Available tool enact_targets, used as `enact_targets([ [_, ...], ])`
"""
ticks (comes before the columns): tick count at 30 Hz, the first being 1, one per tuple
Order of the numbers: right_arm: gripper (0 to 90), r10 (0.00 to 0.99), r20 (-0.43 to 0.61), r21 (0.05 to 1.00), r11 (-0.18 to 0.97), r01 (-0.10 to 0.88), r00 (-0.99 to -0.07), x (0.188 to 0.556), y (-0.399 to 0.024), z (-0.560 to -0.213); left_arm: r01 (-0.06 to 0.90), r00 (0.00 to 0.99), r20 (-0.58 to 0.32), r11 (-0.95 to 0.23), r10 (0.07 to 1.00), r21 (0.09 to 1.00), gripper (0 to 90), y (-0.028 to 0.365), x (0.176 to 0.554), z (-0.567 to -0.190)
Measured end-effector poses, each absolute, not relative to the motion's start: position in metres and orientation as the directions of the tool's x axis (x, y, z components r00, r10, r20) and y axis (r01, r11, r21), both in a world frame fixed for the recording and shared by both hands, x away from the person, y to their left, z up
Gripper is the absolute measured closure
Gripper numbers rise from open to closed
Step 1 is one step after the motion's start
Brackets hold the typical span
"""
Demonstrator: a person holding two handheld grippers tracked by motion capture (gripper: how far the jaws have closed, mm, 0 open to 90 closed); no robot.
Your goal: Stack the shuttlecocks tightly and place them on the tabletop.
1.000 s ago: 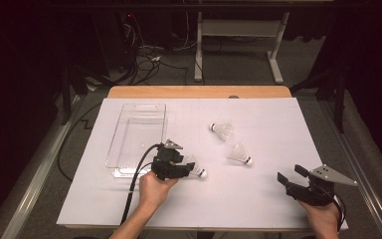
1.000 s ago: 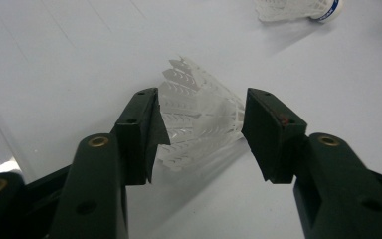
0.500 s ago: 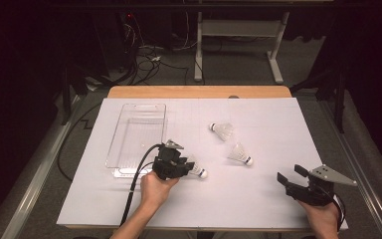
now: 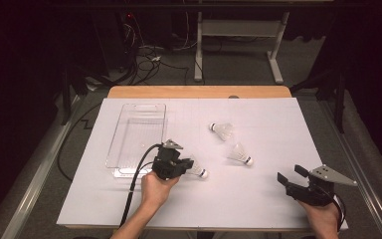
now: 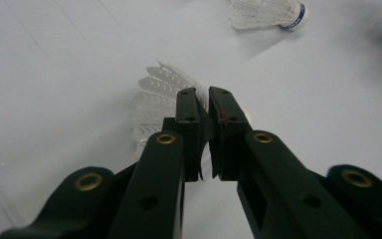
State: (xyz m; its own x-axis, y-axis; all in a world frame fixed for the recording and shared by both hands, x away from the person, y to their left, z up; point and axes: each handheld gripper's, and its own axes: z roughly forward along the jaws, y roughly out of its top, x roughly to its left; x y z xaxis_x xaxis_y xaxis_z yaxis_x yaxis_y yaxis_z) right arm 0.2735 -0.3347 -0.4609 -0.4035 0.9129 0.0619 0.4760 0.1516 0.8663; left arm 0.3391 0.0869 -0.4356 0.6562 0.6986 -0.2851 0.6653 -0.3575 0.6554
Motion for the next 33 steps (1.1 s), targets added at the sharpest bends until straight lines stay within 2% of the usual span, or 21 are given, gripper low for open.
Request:
enact_targets([
  [7,26.5,0.914,0.065,0.866,0.148,0.477,-0.400,0.274,-0.334,-0.461,0.664,0.660,-0.295,-0.352,0.691,0.660,88.7,0.086,0.339,-0.435],
  [33,26.5,0.914,0.063,0.865,0.150,0.478,-0.401,0.274,-0.334,-0.461,0.620,0.701,-0.246,-0.403,0.669,0.673,89.5,0.083,0.348,-0.411],
])
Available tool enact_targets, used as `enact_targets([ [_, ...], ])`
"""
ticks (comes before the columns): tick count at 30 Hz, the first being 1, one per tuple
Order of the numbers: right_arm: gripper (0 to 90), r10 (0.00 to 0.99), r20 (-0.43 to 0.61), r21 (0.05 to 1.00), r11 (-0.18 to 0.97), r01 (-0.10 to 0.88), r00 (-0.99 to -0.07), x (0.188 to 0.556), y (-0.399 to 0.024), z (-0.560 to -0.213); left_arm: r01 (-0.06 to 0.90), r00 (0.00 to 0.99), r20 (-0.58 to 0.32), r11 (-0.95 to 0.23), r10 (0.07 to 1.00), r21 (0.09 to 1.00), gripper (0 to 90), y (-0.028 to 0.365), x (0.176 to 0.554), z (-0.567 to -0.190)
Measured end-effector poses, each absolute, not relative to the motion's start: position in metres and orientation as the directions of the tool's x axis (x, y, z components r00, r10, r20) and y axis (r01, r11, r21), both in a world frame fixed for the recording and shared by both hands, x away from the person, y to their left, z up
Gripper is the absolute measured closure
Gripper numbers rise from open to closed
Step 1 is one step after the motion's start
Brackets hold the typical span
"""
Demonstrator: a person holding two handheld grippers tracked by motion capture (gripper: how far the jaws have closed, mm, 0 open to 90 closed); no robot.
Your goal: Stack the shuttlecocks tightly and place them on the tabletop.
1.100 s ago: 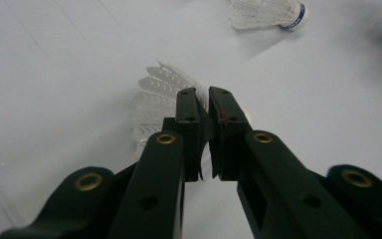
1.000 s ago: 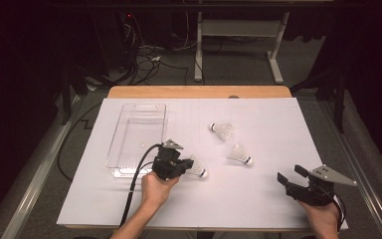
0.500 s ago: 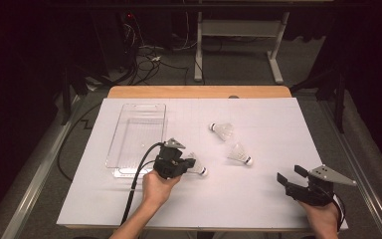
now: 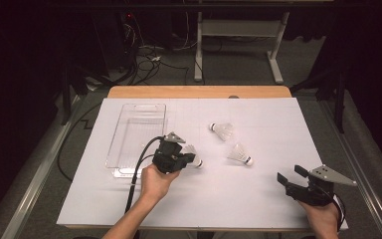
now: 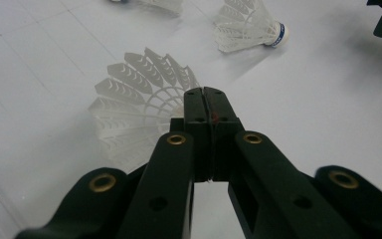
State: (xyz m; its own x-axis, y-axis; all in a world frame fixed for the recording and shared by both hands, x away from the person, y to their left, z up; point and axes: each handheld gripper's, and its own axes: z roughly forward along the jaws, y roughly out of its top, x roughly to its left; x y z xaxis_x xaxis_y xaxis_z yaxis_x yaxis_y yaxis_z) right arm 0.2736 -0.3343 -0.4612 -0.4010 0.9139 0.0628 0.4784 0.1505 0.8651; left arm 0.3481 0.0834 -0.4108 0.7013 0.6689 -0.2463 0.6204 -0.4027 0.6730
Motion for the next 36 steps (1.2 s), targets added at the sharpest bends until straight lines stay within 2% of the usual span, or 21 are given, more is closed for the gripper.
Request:
enact_targets([
  [16,26.7,0.915,0.064,0.866,0.148,0.477,-0.399,0.273,-0.334,-0.461,0.633,0.678,-0.231,-0.396,0.698,0.665,89.4,0.094,0.370,-0.397],
  [32,26.7,0.915,0.065,0.865,0.147,0.480,-0.398,0.274,-0.334,-0.461,0.657,0.646,-0.237,-0.372,0.725,0.655,89.4,0.101,0.387,-0.400],
  [36,26.6,0.916,0.065,0.865,0.146,0.480,-0.397,0.273,-0.335,-0.461,0.650,0.648,-0.211,-0.388,0.731,0.653,89.4,0.100,0.390,-0.397],
])
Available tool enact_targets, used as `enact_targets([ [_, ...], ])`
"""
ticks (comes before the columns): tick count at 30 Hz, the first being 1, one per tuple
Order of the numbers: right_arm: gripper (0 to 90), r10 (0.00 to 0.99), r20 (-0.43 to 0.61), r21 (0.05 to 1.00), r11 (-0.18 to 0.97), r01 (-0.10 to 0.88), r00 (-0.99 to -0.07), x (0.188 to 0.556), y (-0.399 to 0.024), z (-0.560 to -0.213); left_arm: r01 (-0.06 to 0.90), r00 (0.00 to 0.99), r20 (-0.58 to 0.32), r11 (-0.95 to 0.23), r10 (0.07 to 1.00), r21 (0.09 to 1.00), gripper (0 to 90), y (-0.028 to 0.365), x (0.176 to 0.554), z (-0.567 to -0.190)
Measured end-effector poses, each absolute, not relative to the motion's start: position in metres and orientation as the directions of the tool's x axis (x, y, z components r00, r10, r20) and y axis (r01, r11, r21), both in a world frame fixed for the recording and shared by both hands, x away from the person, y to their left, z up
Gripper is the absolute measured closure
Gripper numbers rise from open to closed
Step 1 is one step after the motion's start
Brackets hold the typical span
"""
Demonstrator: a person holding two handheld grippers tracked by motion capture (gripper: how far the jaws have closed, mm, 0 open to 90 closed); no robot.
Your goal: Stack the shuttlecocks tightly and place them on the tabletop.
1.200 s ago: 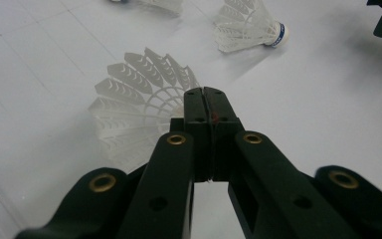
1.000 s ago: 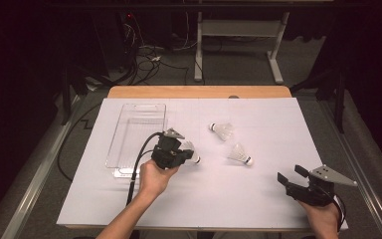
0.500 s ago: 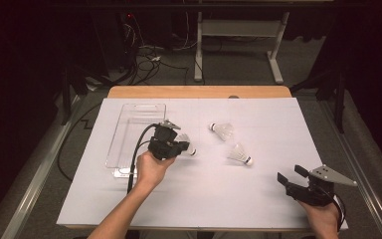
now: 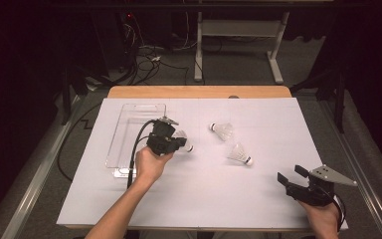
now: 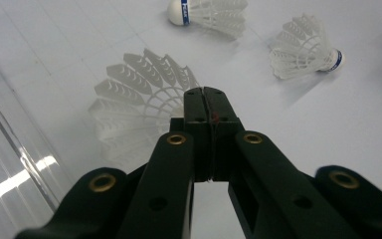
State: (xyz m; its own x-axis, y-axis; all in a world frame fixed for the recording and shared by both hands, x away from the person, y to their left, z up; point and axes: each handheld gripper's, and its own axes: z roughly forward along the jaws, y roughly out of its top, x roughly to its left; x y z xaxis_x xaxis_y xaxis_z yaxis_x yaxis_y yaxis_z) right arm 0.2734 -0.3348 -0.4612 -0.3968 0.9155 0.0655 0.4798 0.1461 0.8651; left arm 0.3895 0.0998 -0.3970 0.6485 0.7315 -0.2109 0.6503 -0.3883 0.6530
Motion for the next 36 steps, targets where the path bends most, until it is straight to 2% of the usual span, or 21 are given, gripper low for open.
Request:
enact_targets([
  [7,26.7,0.914,0.067,0.865,0.147,0.480,-0.399,0.273,-0.335,-0.461,0.646,0.645,-0.191,-0.395,0.740,0.653,89.4,0.095,0.399,-0.387],
  [36,26.5,0.912,0.082,0.861,0.139,0.490,-0.402,0.275,-0.335,-0.462,0.707,0.570,-0.114,-0.414,0.814,0.573,89.2,0.092,0.441,-0.397],
])
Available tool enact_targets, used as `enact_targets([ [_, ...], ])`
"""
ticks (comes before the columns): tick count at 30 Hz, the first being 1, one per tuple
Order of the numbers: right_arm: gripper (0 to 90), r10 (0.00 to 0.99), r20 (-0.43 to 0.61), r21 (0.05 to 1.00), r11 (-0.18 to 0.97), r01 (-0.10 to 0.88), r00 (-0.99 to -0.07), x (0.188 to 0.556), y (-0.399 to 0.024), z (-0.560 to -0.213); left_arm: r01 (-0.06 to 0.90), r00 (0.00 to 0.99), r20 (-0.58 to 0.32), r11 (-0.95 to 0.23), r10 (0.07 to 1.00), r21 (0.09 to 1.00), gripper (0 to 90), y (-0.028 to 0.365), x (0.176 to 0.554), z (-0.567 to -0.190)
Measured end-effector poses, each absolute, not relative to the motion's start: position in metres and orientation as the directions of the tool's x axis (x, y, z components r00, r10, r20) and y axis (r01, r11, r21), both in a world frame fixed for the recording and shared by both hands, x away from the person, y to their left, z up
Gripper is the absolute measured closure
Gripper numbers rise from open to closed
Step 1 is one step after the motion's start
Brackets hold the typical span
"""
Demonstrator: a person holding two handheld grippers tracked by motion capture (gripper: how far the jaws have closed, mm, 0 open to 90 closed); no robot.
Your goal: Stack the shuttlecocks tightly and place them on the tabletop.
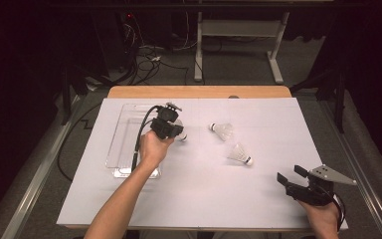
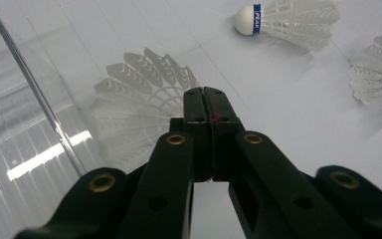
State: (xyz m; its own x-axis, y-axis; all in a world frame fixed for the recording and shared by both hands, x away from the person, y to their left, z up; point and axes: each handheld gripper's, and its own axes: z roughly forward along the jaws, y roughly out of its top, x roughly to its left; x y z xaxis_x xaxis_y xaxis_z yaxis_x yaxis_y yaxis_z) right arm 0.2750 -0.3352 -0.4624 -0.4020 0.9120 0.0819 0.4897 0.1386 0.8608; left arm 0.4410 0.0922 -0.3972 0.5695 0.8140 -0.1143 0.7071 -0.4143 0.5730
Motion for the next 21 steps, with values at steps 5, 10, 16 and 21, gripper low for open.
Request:
enact_targets([
  [5,26.5,0.912,0.079,0.861,0.141,0.488,-0.402,0.275,-0.335,-0.462,0.709,0.566,-0.096,-0.424,0.819,0.563,89.0,0.090,0.443,-0.400],
  [10,26.3,0.911,0.081,0.861,0.141,0.488,-0.405,0.275,-0.335,-0.462,0.712,0.569,-0.110,-0.422,0.815,0.561,88.8,0.087,0.444,-0.402],
  [16,26.3,0.910,0.080,0.862,0.142,0.487,-0.407,0.275,-0.335,-0.462,0.709,0.582,-0.115,-0.433,0.805,0.556,88.1,0.081,0.445,-0.401],
  [21,26.3,0.910,0.081,0.862,0.142,0.487,-0.408,0.275,-0.335,-0.462,0.712,0.584,-0.128,-0.431,0.801,0.554,87.3,0.076,0.445,-0.404],
])
